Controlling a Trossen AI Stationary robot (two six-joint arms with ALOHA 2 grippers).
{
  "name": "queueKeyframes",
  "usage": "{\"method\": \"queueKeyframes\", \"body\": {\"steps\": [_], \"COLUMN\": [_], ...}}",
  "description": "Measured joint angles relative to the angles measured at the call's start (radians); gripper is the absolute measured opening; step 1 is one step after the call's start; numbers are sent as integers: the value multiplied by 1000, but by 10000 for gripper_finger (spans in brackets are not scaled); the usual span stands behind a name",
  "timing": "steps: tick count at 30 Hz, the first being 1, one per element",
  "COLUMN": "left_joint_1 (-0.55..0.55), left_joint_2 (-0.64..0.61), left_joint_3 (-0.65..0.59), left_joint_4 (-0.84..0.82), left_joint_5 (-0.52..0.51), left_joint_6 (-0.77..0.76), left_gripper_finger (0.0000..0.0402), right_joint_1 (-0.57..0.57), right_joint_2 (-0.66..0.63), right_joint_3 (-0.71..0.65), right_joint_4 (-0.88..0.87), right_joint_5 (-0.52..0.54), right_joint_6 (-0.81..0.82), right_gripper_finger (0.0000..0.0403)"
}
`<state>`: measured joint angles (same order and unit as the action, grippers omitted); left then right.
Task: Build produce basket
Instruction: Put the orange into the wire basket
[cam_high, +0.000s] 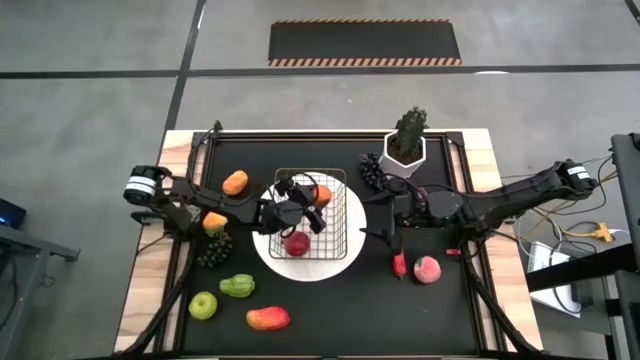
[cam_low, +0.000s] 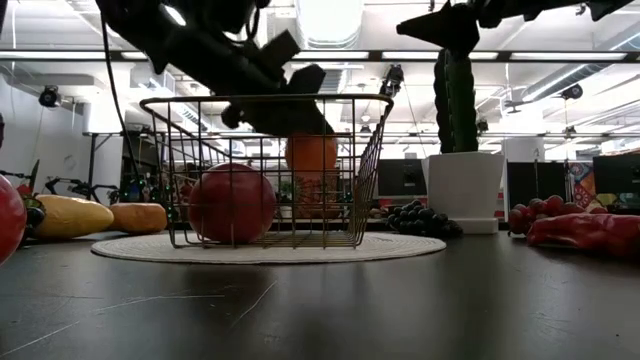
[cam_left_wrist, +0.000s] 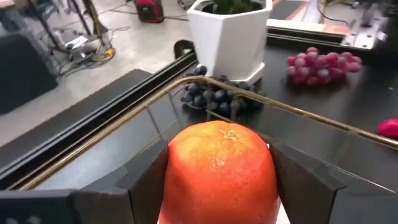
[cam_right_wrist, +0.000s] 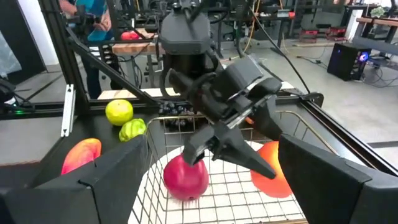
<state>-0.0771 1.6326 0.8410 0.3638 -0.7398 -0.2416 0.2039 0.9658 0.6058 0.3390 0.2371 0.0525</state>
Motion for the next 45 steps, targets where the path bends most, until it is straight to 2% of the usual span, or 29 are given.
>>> {"method": "queueKeyframes", "body": {"steps": [6,16,45], "left_joint_1": [30,58,86], "left_joint_2": [49,138,143], "left_joint_3": [0,1,1], "left_joint_4": [46,140,142], "left_joint_5": [0,2,2], "left_joint_6": [-64,-67,-67], "left_gripper_finger": [243,248,249], "right_joint_1": [0,0,0], "right_joint_2": [13,17,17], "right_joint_3": [-2,-2,-2], "right_joint_4": [-5,-3,-2], "right_joint_5": [0,1,1], "right_joint_6": [0,0,1], "right_gripper_finger": [343,343,343]}}
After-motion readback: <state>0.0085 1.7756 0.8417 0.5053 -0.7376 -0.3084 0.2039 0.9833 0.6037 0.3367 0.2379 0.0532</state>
